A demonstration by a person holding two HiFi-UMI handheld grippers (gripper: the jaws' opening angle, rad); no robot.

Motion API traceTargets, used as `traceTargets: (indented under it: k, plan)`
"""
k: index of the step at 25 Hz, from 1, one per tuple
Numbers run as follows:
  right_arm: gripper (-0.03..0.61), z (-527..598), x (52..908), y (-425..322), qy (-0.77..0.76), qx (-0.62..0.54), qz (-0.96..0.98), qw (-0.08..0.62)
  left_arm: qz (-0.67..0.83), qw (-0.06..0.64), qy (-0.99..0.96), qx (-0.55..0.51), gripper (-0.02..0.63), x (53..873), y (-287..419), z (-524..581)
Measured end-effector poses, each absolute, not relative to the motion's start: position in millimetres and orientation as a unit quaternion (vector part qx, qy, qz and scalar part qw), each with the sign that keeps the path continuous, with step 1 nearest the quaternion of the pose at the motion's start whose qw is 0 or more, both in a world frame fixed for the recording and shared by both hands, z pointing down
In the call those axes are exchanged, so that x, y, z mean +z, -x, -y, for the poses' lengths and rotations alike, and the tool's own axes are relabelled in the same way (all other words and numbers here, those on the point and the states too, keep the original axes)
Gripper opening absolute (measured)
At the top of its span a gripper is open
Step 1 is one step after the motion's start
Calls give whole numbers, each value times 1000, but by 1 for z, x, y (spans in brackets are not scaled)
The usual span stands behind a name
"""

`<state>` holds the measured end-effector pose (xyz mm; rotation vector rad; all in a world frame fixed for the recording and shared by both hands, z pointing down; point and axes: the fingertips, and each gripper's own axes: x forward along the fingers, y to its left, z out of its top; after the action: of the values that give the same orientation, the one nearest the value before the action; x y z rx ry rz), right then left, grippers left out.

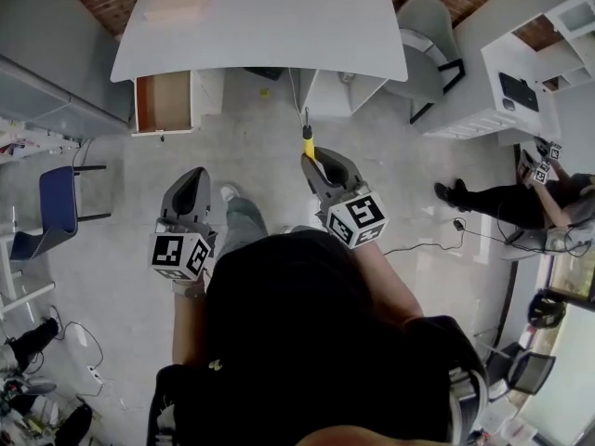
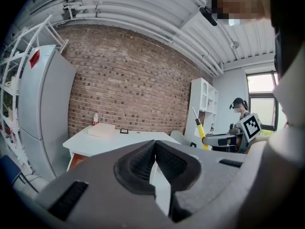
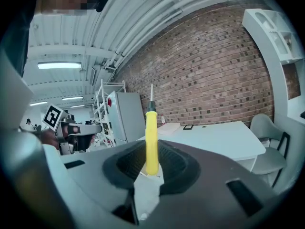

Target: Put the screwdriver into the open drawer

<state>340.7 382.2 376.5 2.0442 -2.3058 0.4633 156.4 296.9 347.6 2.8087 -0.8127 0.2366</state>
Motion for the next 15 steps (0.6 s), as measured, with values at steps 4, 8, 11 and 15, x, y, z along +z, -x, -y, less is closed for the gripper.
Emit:
traceTargets:
  k: [4, 8, 11, 15]
  plan:
    - [84, -332, 374, -342, -663, 148, 734, 20, 281, 101, -951, 83, 5, 349, -150, -239]
    - [84, -284, 375, -343, -669, 155, 726, 28, 273, 106, -952, 83, 5, 350, -150, -186]
    - [84, -247, 375, -342, -674, 162, 720, 29, 269, 113, -953, 82, 5, 350, -148, -147]
    - [84, -197, 377, -333, -675, 168, 718, 34, 271, 120, -951, 84, 5, 355, -134, -98]
